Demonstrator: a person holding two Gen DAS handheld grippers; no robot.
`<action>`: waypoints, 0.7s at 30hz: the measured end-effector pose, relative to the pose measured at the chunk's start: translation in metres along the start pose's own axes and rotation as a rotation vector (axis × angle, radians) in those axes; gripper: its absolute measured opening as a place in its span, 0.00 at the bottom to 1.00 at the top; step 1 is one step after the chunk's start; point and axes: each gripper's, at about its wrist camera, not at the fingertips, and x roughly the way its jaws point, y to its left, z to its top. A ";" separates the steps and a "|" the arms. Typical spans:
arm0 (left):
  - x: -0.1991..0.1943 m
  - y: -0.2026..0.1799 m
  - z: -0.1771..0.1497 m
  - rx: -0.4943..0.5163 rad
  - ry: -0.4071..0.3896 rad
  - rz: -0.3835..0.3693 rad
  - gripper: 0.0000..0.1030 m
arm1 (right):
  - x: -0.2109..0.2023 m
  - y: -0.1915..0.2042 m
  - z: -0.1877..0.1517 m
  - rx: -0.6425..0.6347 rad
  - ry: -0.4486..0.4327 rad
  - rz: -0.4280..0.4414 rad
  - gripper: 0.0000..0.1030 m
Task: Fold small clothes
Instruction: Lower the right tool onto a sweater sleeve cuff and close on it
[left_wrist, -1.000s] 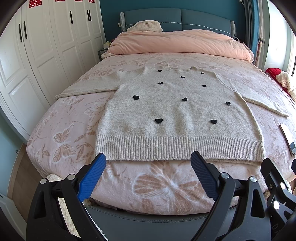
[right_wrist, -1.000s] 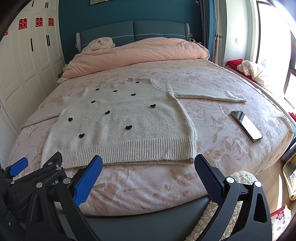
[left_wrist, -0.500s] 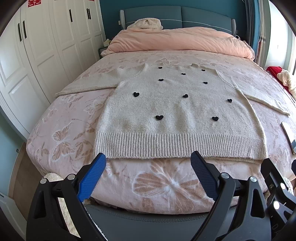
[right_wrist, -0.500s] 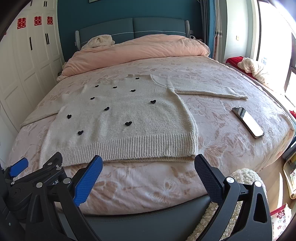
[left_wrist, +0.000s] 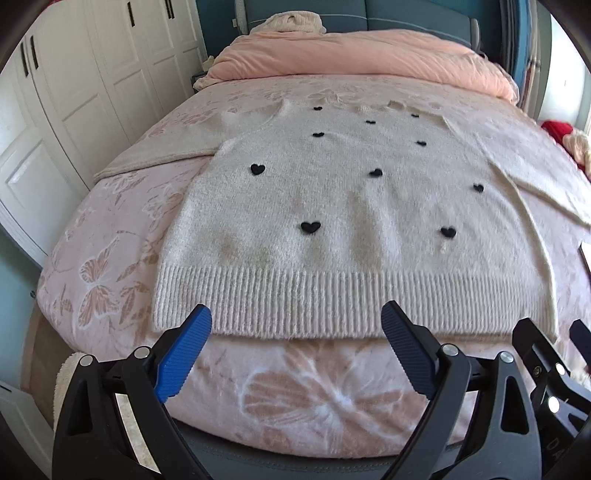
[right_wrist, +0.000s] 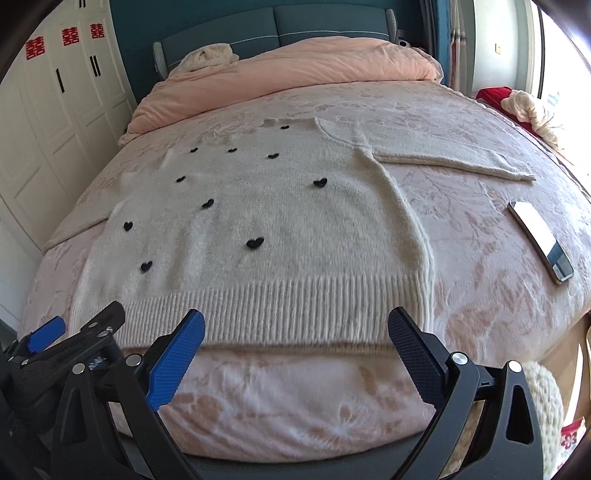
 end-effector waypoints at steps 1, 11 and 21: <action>0.001 0.004 0.009 -0.043 -0.003 -0.039 0.93 | 0.006 -0.016 0.017 0.023 -0.018 0.014 0.95; 0.039 0.033 0.073 -0.213 -0.022 -0.097 0.95 | 0.144 -0.300 0.172 0.653 -0.025 -0.051 0.95; 0.077 0.037 0.079 -0.204 0.048 -0.063 0.95 | 0.188 -0.396 0.193 0.882 -0.096 -0.219 0.32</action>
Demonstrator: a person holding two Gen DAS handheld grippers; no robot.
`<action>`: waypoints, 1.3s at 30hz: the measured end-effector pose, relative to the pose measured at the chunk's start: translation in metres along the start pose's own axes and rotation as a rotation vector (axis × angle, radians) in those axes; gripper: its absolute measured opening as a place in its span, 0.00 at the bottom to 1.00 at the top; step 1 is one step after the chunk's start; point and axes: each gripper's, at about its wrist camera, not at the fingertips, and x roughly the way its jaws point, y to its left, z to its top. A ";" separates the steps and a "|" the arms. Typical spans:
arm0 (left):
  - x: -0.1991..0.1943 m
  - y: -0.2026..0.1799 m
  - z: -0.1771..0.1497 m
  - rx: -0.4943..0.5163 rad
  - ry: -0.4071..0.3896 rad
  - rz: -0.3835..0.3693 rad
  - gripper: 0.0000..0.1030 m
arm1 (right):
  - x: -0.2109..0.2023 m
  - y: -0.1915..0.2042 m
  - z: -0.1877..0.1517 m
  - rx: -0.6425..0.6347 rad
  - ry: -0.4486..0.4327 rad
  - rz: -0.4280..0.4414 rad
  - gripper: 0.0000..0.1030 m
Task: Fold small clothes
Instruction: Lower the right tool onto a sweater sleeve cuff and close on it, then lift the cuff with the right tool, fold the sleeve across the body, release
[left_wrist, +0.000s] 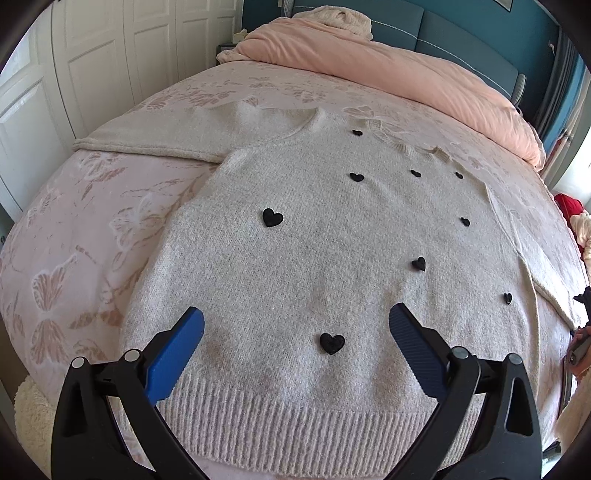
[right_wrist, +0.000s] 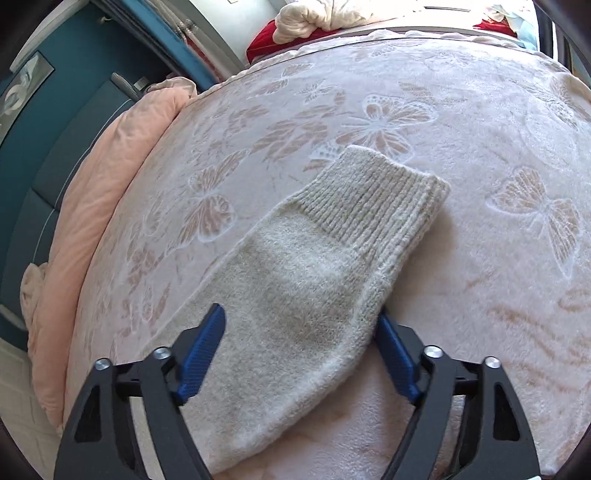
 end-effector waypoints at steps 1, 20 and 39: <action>0.002 -0.001 0.001 0.005 -0.001 0.000 0.95 | 0.002 0.007 0.003 -0.010 0.020 0.027 0.14; 0.041 0.014 0.092 -0.207 -0.029 -0.280 0.95 | -0.089 0.300 -0.297 -0.810 0.296 0.682 0.43; 0.184 -0.051 0.193 -0.403 0.107 -0.387 0.08 | -0.028 0.215 -0.240 -0.500 0.356 0.489 0.06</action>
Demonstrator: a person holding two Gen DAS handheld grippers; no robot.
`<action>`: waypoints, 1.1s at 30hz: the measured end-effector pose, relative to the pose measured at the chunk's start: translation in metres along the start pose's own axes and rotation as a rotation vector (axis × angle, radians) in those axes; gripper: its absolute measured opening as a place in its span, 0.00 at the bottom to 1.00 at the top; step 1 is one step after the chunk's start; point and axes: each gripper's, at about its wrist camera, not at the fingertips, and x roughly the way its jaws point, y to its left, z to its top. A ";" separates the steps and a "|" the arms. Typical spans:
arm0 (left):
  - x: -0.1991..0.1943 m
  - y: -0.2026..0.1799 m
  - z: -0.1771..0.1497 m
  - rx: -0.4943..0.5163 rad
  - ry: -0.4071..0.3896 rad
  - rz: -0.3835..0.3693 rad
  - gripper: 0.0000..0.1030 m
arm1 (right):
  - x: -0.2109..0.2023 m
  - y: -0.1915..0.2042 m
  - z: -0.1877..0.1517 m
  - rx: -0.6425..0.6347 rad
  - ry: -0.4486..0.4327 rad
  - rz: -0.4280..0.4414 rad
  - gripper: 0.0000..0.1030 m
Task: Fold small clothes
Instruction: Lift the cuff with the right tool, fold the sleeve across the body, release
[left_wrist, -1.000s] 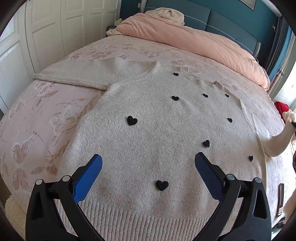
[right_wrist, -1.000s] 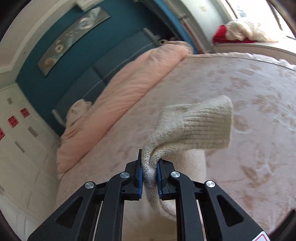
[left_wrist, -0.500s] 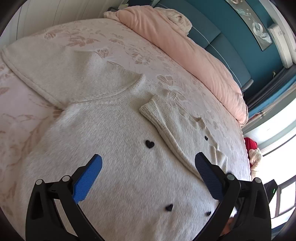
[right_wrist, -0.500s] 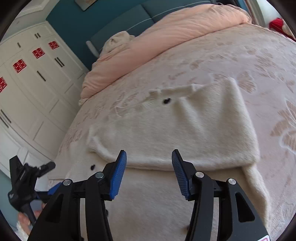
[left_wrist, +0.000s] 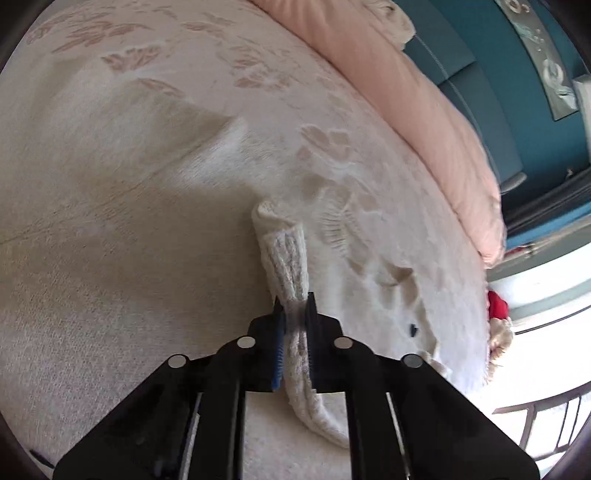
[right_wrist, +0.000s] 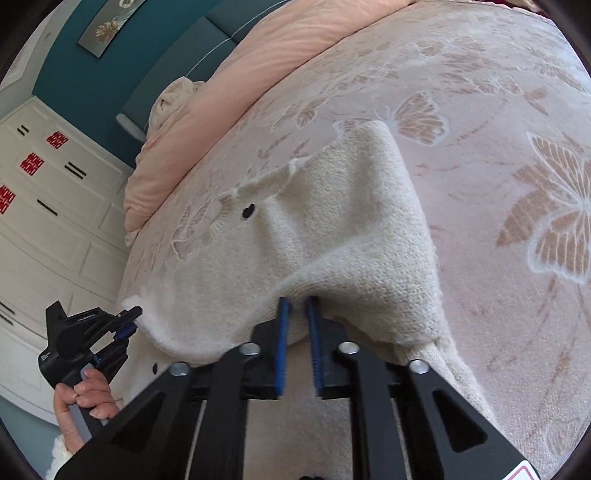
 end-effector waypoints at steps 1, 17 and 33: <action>-0.015 -0.002 0.001 0.015 -0.040 -0.016 0.08 | -0.008 0.004 0.003 -0.012 -0.026 0.020 0.07; -0.034 0.047 -0.029 0.028 -0.047 0.019 0.08 | -0.017 -0.022 0.009 0.078 -0.065 0.018 0.07; -0.032 0.073 -0.033 0.061 -0.016 0.033 0.20 | -0.026 -0.040 -0.017 -0.038 -0.010 -0.162 0.20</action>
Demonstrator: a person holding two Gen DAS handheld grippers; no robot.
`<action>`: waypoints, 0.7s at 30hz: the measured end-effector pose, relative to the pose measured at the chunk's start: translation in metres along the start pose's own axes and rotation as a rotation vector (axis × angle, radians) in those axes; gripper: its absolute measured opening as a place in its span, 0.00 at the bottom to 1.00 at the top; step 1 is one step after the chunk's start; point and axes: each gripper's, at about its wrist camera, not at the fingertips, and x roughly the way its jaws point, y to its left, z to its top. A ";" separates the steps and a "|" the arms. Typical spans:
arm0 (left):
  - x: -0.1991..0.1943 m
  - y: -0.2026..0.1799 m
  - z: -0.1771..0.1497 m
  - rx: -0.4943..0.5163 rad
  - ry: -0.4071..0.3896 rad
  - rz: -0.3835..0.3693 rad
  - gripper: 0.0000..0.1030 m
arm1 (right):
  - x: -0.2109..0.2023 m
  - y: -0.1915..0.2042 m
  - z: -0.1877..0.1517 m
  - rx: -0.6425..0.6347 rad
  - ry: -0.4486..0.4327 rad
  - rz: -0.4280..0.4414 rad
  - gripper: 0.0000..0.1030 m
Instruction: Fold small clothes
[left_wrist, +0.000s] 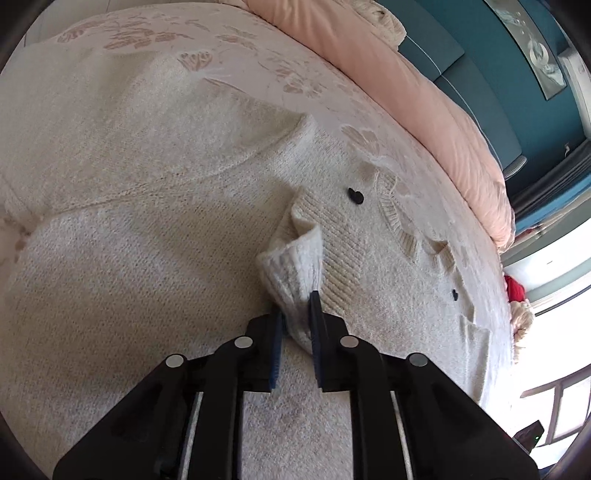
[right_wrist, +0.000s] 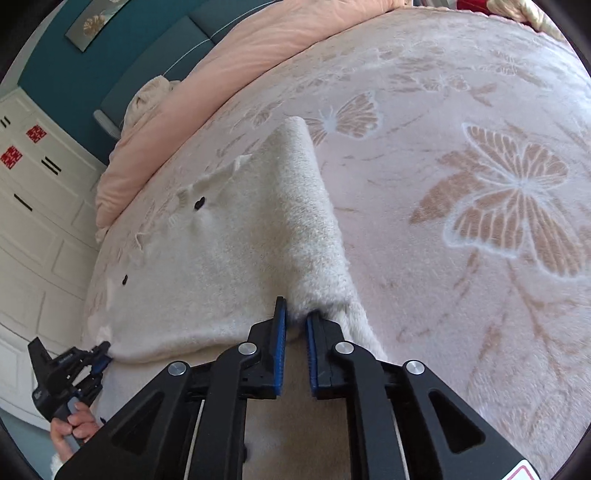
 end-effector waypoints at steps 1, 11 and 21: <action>-0.012 0.009 0.001 -0.020 -0.010 -0.023 0.31 | -0.013 0.008 -0.009 -0.037 -0.013 -0.024 0.31; -0.163 0.227 0.107 -0.366 -0.326 0.260 0.84 | -0.073 0.057 -0.139 -0.202 0.109 -0.016 0.48; -0.176 0.312 0.186 -0.448 -0.298 0.377 0.09 | -0.071 0.097 -0.175 -0.204 0.192 -0.043 0.57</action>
